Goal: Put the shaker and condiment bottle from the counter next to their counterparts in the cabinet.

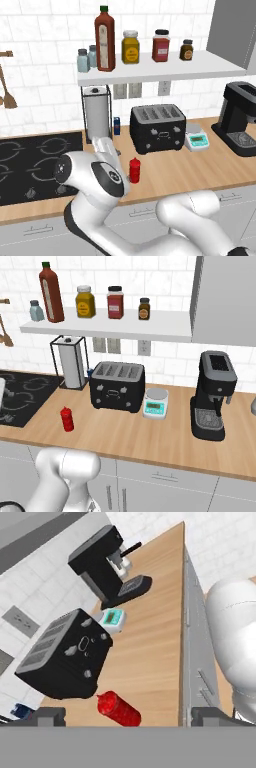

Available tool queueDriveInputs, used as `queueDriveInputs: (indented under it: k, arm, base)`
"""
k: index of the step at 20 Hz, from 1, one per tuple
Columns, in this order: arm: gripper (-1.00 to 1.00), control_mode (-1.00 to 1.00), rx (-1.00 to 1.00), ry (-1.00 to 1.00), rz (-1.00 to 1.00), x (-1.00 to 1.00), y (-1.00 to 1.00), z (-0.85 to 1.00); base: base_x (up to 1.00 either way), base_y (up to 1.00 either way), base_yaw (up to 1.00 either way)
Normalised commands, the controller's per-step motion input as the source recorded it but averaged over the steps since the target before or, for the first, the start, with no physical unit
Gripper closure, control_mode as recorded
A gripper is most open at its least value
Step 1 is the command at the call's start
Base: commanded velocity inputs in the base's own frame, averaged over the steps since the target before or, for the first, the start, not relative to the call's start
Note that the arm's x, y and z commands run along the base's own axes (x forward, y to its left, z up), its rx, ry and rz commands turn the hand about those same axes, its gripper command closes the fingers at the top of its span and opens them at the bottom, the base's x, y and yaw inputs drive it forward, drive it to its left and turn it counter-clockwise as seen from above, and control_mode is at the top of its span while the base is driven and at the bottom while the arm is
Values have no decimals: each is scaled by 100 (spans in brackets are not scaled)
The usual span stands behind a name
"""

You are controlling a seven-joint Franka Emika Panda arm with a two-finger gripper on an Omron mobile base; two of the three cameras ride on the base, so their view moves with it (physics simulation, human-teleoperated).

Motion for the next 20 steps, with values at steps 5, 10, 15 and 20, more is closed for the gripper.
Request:
queueDriveInputs:
  k: [5, 10, 15, 20]
  arm:
    - [-100, -100, 1, 6, 0, 5, -9, -43]
    - [-100, -100, 0, 3, 0, 6, -26, -17]
    - [-100, -100, 0, 22, 0, 21, -16, -10]
    - [-100, -100, 0, 22, 0, 32, -12, -12]
  base:
    - [0, 0, 0]
    - [0, 0, 0]
    - [0, 0, 0]
    - [0, 0, 0]
